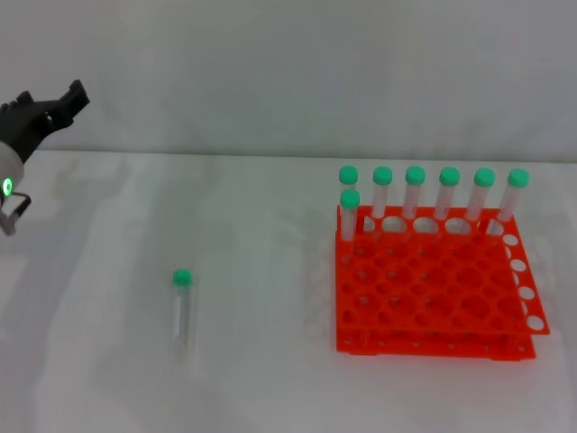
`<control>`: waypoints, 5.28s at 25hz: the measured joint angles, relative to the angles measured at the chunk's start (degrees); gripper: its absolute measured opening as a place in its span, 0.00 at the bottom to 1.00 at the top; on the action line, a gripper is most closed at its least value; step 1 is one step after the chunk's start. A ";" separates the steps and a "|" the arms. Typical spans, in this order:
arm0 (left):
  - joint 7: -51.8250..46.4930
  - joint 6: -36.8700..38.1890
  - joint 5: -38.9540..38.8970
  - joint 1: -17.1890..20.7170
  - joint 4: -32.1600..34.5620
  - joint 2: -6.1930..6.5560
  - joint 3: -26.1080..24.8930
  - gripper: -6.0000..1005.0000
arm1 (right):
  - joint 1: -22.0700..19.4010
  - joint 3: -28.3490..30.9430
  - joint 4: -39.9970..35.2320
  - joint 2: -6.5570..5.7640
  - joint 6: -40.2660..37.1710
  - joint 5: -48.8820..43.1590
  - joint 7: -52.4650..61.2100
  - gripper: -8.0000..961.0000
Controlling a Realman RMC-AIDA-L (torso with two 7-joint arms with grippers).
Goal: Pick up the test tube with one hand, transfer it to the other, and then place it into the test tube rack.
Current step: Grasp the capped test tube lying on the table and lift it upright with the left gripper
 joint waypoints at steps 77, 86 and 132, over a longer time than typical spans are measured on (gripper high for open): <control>-61.31 17.35 33.91 7.72 16.34 5.56 6.86 0.84 | 2.88 4.44 -0.37 -0.81 -0.73 -0.07 -5.28 0.88; -104.37 32.12 71.44 6.72 31.93 11.89 4.86 0.84 | 3.68 4.44 -0.63 -1.45 -2.33 -0.17 -5.28 0.88; -128.00 72.53 120.34 -11.35 25.10 11.17 -8.49 0.83 | 3.77 4.43 -0.40 -2.19 -5.22 -0.47 -4.99 0.87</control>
